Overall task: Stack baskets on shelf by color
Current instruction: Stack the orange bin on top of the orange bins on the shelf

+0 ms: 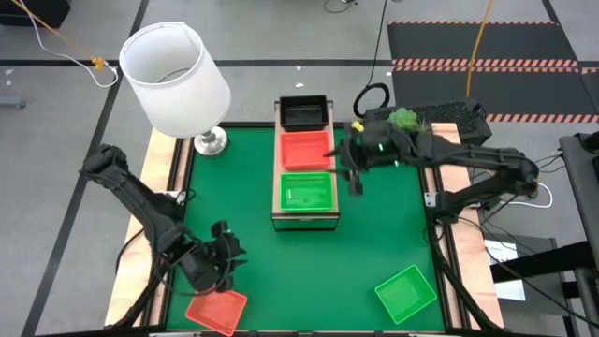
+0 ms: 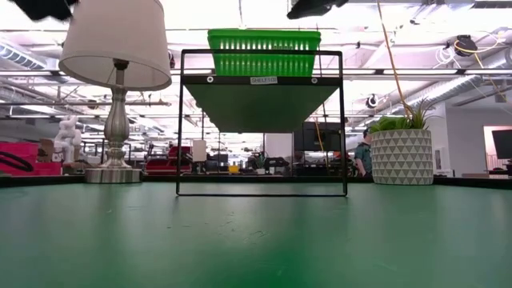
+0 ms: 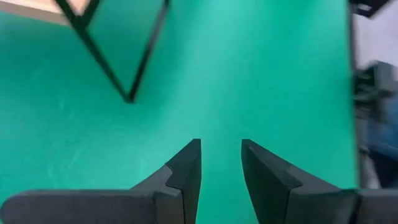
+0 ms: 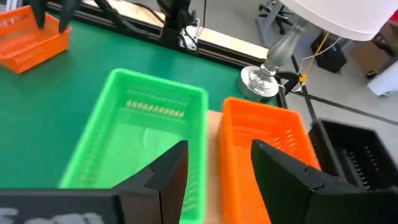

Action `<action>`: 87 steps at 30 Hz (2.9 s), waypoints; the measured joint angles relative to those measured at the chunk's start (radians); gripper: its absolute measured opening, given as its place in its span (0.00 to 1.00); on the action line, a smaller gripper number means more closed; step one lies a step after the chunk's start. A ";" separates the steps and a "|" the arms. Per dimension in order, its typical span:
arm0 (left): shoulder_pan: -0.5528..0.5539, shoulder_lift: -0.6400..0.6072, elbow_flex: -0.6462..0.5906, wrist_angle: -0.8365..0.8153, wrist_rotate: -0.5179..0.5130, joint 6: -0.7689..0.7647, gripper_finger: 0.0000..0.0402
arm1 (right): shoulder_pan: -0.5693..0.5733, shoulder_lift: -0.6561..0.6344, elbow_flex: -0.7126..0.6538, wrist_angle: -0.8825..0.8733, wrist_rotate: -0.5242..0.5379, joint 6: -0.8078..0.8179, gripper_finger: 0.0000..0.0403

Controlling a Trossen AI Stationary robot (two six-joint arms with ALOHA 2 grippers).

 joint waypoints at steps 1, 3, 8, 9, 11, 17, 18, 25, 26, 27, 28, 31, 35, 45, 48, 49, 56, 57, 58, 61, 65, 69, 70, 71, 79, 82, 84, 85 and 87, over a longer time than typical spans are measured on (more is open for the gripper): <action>-0.015 0.006 0.030 -0.029 0.009 -0.003 0.29 | 0.030 -0.021 -0.035 0.020 0.031 0.012 0.42; -0.041 0.038 0.095 -0.070 0.023 0.010 0.29 | 0.091 -0.059 -0.100 0.065 0.098 0.047 0.42; -0.115 0.118 0.191 -0.124 0.121 0.027 0.29 | 0.224 -0.145 -0.235 0.119 0.223 0.144 0.42; -0.128 0.130 0.198 -0.116 0.142 0.013 0.29 | 0.245 -0.159 -0.254 0.118 0.237 0.166 0.42; -0.157 0.159 0.200 -0.126 0.181 -0.042 0.29 | 0.283 -0.184 -0.291 0.124 0.259 0.209 0.42; -0.211 0.253 0.205 -0.118 0.358 -0.212 0.29 | 0.352 -0.218 -0.377 0.153 0.280 0.262 0.42; -0.222 0.266 0.205 -0.118 0.382 -0.228 0.29 | 0.357 -0.218 -0.385 0.164 0.278 0.254 0.42; -0.329 0.289 0.205 -0.116 0.414 -0.336 0.29 | 0.378 -0.220 -0.395 0.148 0.277 0.255 0.42; -0.342 0.289 0.205 -0.116 0.411 -0.347 0.29 | 0.382 -0.220 -0.395 0.144 0.276 0.259 0.42; -0.357 0.289 0.205 -0.117 0.409 -0.350 0.29 | 0.386 -0.220 -0.395 0.141 0.276 0.261 0.42; -0.374 0.289 0.205 -0.117 0.403 -0.350 0.29 | 0.392 -0.220 -0.395 0.142 0.277 0.261 0.42; -0.423 0.292 0.205 -0.119 0.373 -0.348 0.29 | 0.402 -0.220 -0.395 0.143 0.276 0.261 0.42; -0.461 0.294 0.205 -0.121 0.320 -0.358 0.29 | 0.406 -0.220 -0.395 0.144 0.276 0.260 0.42; -0.473 0.343 0.186 -0.123 0.297 -0.386 0.29 | 0.405 -0.219 -0.395 0.144 0.280 0.245 0.42; -0.473 0.360 0.186 -0.122 0.303 -0.373 0.29 | 0.405 -0.219 -0.395 0.142 0.280 0.243 0.42; -0.473 0.365 0.186 -0.121 0.306 -0.373 0.29 | 0.405 -0.219 -0.395 0.143 0.280 0.242 0.42; -0.473 0.401 0.186 -0.115 0.398 -0.373 0.29 | 0.405 -0.219 -0.395 0.142 0.280 0.242 0.42; -0.473 0.404 0.186 -0.116 0.398 -0.371 0.29 | 0.405 -0.219 -0.395 0.142 0.280 0.242 0.42; -0.473 0.407 0.186 -0.116 0.398 -0.367 0.29 | 0.405 -0.219 -0.395 0.142 0.280 0.242 0.42; -0.473 0.419 0.186 -0.118 0.398 -0.355 0.29 | 0.405 -0.219 -0.395 0.142 0.280 0.242 0.42; -0.473 0.428 0.186 -0.120 0.397 -0.324 0.25 | 0.405 -0.219 -0.395 0.142 0.280 0.240 0.42; -0.461 0.428 0.186 -0.119 0.397 -0.293 0.10 | 0.405 -0.219 -0.395 0.139 0.279 0.238 0.42; -0.457 0.427 0.186 -0.120 0.395 -0.284 0.06 | 0.405 -0.219 -0.395 0.137 0.280 0.238 0.42; -0.451 0.427 0.186 -0.124 0.395 -0.277 0.04 | 0.405 -0.219 -0.395 0.136 0.279 0.238 0.42; -0.375 0.385 0.200 -0.264 0.347 -0.278 0.04 | 0.405 -0.219 -0.395 0.136 0.280 0.222 0.42; -0.332 0.336 0.229 -0.353 0.315 -0.251 0.02 | 0.405 -0.219 -0.395 0.135 0.280 0.212 0.42; -0.303 0.300 0.248 -0.425 0.290 -0.228 0.03 | 0.405 -0.219 -0.395 0.135 0.280 0.212 0.42; -0.286 0.280 0.261 -0.469 0.275 -0.221 0.04 | 0.405 -0.219 -0.395 0.135 0.280 0.214 0.42; -0.252 0.243 0.301 -0.552 0.241 -0.191 0.03 | 0.405 -0.219 -0.395 0.133 0.280 0.214 0.42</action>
